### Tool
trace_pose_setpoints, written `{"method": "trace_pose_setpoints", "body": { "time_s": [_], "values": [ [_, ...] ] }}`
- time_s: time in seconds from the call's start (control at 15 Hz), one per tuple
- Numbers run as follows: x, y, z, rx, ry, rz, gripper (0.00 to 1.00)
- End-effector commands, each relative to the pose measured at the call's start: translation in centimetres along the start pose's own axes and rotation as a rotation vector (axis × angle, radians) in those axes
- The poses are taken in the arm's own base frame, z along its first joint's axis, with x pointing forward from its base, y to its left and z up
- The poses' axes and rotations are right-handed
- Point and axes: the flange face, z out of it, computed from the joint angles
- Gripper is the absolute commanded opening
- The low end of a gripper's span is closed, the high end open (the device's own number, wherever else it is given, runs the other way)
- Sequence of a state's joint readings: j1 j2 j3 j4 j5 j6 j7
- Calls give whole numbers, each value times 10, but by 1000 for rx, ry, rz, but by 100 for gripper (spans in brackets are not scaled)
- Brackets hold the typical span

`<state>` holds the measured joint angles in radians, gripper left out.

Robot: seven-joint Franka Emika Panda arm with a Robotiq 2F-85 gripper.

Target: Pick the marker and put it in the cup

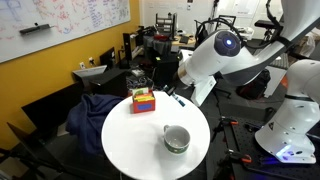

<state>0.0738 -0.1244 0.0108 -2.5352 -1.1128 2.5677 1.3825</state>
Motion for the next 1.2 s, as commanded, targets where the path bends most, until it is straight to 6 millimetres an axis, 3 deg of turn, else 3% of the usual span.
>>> {"method": "trace_pose_setpoints", "body": {
  "time_s": [0.0,0.53,1.13],
  "values": [
    [-9,-16,-5,-24,2,-23,5],
    [-27,-57,-12,-17,9,-130,5],
    [-42,-70,3,37,105,-107,5]
  ]
}}
